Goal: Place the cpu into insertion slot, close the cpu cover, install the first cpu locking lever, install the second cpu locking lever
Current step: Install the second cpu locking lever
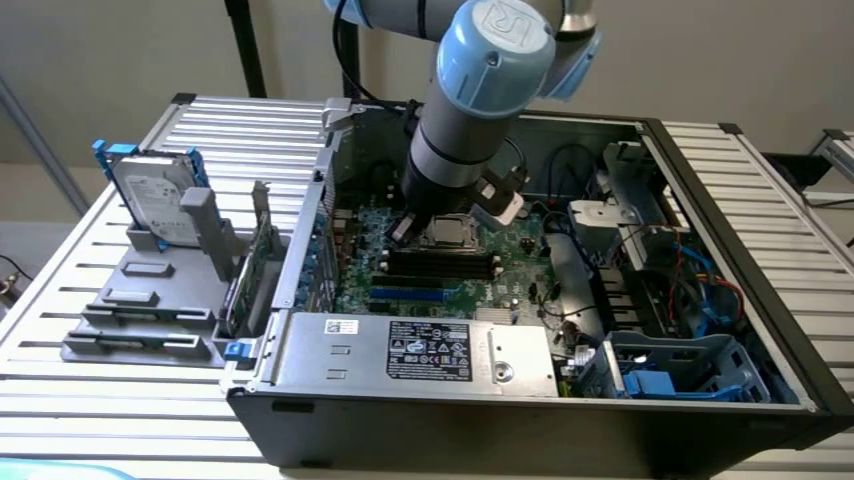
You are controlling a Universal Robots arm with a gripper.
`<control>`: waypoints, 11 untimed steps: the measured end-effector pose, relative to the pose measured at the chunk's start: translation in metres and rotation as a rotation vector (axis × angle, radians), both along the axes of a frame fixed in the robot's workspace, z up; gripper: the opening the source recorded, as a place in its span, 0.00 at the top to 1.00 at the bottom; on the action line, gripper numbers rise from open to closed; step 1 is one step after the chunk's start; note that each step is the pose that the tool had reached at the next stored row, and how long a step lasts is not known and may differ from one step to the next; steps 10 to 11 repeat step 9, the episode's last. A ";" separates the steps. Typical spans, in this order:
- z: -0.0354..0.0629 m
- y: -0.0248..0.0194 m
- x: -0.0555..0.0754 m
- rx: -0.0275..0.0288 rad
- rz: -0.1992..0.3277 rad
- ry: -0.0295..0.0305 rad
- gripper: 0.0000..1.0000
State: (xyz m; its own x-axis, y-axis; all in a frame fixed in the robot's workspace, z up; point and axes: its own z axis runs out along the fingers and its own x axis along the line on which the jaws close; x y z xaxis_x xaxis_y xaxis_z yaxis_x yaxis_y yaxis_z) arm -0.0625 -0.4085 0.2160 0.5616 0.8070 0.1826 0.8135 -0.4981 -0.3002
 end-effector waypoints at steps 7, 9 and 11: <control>0.0020 0.0000 0.000 0.0001 0.000 0.0000 0.89; 0.0020 0.0000 0.000 0.0000 0.000 0.0000 0.89; 0.0020 0.0000 0.000 0.0000 0.000 0.0000 0.89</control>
